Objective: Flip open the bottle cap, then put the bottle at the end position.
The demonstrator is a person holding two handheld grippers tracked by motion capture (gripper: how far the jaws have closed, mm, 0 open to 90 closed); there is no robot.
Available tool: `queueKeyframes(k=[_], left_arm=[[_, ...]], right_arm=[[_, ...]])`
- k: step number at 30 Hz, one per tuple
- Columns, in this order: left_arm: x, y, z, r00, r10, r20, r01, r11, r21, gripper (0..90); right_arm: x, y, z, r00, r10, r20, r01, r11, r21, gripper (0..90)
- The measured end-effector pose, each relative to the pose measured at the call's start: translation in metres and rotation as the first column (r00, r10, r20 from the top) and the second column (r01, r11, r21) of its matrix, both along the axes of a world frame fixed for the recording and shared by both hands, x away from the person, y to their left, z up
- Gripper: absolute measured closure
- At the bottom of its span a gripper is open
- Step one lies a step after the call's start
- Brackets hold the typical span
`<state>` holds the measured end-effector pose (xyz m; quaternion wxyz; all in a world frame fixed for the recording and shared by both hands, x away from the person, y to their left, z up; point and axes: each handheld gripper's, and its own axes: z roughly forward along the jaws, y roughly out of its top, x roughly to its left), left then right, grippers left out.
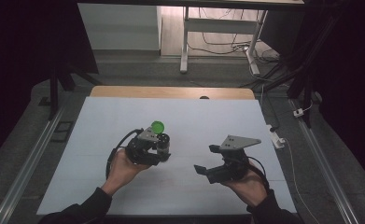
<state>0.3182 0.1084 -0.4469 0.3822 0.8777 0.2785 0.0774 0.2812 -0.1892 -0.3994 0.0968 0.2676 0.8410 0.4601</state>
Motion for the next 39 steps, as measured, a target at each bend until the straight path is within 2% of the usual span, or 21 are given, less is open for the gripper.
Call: queueKeyframes(k=[10, 21, 24, 29, 39], left_arm=[[0.001, 0.001, 0.001, 1.0, 0.002, 0.002, -0.002, 1.0, -0.008, 53.6], [0.003, 0.002, 0.003, 1.0, 0.007, 0.004, -0.007, 0.9998, -0.017, 53.6], [0.003, 0.002, 0.004, 1.0, 0.007, 0.005, -0.007, 0.9998, -0.019, 53.6], [0.004, 0.003, 0.004, 1.0, 0.008, 0.005, -0.008, 0.9998, -0.018, 53.6], [0.008, 0.003, 0.006, 0.9999, 0.011, 0.008, -0.011, 0.9995, -0.029, 53.6]], right_arm=[[-0.008, -0.032, -0.024, 0.9963, -0.085, -0.011, 0.085, 0.996, -0.026, 0.0], [-0.02, -0.062, -0.047, 0.9883, -0.152, -0.013, 0.152, 0.988, -0.033, 0.0], [-0.022, -0.068, -0.052, 0.9854, -0.17, -0.006, 0.17, 0.984, -0.062, 0.0], [-0.024, -0.077, -0.061, 0.9785, -0.205, -0.024, 0.202, 0.975, -0.088, 0.0], [-0.023, -0.082, -0.062, 0.9718, -0.232, -0.04, 0.229, 0.971, -0.074, 0.0]])
